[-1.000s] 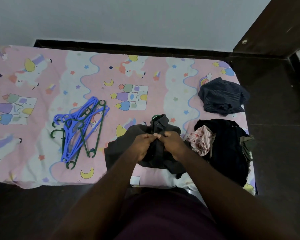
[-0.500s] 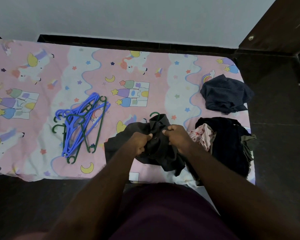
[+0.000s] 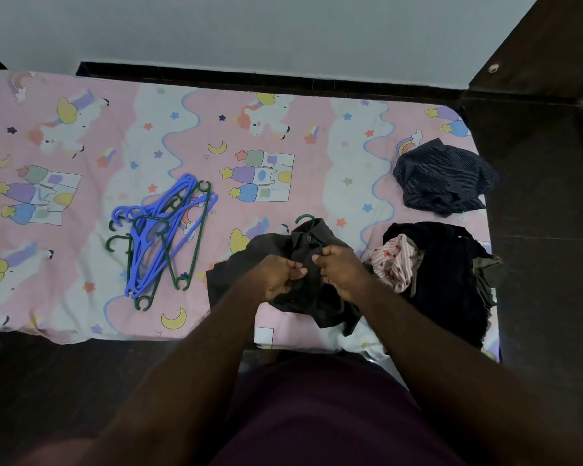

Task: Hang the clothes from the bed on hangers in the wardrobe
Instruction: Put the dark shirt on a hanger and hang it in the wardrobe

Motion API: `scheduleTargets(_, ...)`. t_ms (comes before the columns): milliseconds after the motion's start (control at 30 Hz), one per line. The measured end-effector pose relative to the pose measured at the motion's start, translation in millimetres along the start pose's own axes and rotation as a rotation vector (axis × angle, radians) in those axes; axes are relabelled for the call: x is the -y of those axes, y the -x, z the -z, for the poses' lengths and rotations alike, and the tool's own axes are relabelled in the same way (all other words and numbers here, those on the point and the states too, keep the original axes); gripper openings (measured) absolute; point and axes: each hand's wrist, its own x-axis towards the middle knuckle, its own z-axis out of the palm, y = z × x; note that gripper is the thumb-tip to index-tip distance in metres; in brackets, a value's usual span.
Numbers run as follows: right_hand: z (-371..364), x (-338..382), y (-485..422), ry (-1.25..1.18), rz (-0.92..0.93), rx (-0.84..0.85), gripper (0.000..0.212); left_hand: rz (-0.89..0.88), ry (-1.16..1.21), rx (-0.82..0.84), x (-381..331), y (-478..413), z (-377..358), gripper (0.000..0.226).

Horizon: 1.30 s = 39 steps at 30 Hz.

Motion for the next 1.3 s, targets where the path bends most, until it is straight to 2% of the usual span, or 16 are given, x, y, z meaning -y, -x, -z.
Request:
scheduleTargets(200, 2, 1, 6, -0.031, 0.044, -0.119, 0.003, -0.234, -0.201, -0.346, -3, 3, 3, 0.008)
scheduleTargets(267, 5, 3, 7, -0.052, 0.041, -0.141, 0.006, -0.307, -0.271, -0.409, -5, 3, 5, 0.007)
scheduleTargets(400, 9, 10, 8, 0.019, 0.044, -0.192, 0.009, -0.476, -0.587, -0.686, -12, 4, 4, 0.014)
scheduleTargets(433, 9, 12, 8, 0.025, 0.057, -0.202, 0.011, -0.505, -0.646, -0.707, -13, 4, 3, 0.016)
scheduleTargets(500, 6, 17, 11, 0.022, 0.086, -0.208, 0.014, -0.547, -0.747, -0.641, -15, 8, -6, 0.02)
scheduleTargets(600, -2, 21, 17, 0.069, 0.124, -0.168, 0.015, -0.634, -0.719, -0.555, -11, 14, -20, 0.018)
scheduleTargets(667, -5, 21, 21, 0.095, 0.16, -0.132, 0.017, -0.633, -0.593, -0.519, -9, 17, -24, 0.012)
scheduleTargets(800, -6, 17, 27, 0.081, 0.193, -0.095, 0.015, -0.498, -0.349, -0.445, -13, 18, -18, 0.008)
scheduleTargets(900, -4, 13, 25, 0.049, 0.166, -0.074, 0.015, -0.386, -0.13, -0.291, -15, 22, -13, 0.011)
scheduleTargets(1000, -3, 12, 24, 0.017, 0.165, -0.039, 0.013, -0.367, 0.023, -0.185, -16, 26, -12, 0.015)
scheduleTargets(1167, -2, 12, 25, -0.014, 0.196, 0.021, 0.009, -0.343, 0.149, -0.163, -16, 26, -12, 0.01)
scheduleTargets(1300, -2, 13, 27, 0.045, 0.227, 0.002, 0.009, -0.369, 0.096, -0.209, -13, 22, -12, 0.008)
